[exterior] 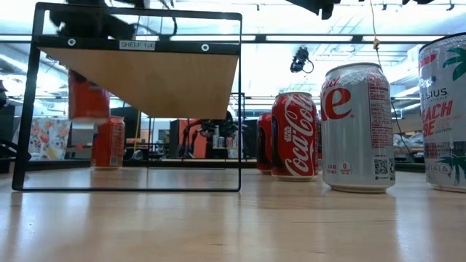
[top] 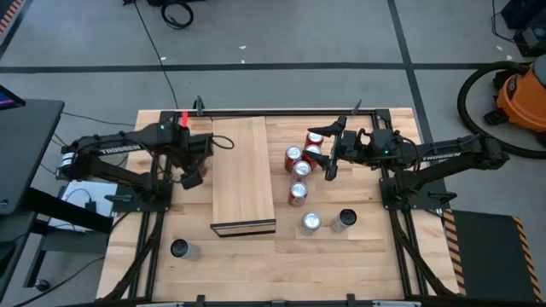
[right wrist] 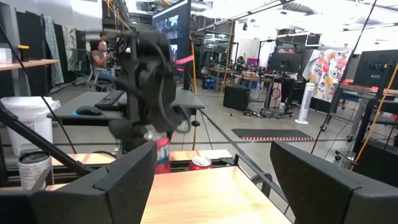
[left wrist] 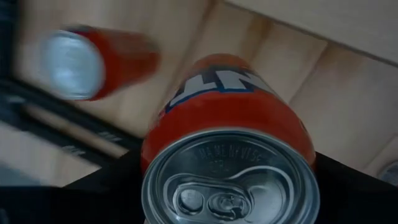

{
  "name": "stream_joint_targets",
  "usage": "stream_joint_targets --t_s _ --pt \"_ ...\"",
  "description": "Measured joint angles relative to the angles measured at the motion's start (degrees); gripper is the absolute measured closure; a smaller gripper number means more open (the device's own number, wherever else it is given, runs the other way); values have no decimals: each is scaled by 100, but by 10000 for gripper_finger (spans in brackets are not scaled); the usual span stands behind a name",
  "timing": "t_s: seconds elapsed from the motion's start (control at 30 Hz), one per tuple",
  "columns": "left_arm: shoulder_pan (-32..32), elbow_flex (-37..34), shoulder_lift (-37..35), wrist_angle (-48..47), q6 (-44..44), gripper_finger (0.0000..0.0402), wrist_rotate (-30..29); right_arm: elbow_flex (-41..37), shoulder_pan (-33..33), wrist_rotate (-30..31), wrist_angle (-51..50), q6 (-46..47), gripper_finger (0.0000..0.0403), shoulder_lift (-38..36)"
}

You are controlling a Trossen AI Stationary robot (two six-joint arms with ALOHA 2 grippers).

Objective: Place canned beverage on shelf
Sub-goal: Put the bottom orange soda can on the shelf

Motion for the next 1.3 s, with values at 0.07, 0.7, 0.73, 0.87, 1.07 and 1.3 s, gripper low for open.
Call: stream_joint_targets --t_s 0.07,0.7,0.73,0.87,1.07,1.3 --pt "57 482 174 -207 82 100 -177 0 -6 2 5 0 80 2" --pt "1602 3376 2531 -303 2468 99 130 0 -50 -7 -8 -2 80 2" --pt "1683 3446 2611 -320 2604 99 185 0 -49 -16 -10 -2 80 2" --pt "2019 3640 2812 -343 3079 99 315 0 -50 -22 -13 4 80 2" --pt "2458 3683 2846 -324 3329 98 691 0 -50 -23 -20 4 80 2" --pt "2409 3669 2870 -227 3190 49 548 0 -50 -26 -25 7 80 2"
